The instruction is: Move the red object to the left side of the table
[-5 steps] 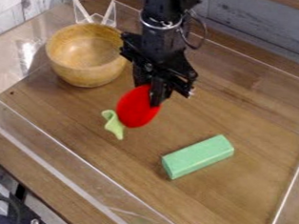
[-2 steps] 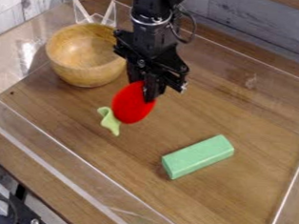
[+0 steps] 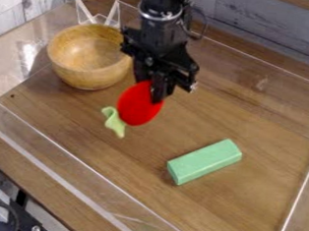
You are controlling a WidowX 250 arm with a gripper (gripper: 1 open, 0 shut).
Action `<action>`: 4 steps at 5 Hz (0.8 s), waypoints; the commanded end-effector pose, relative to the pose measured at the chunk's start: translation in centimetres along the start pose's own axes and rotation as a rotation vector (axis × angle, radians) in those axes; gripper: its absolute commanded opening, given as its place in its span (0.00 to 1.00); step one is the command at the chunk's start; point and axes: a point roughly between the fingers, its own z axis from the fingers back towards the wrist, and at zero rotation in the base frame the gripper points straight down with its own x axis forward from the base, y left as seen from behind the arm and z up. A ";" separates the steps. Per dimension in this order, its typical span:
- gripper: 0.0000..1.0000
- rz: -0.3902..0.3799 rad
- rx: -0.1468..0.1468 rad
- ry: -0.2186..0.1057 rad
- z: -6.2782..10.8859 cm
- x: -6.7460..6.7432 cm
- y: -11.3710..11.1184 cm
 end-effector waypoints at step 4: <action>0.00 0.199 0.039 -0.088 6.0 1.3 3.1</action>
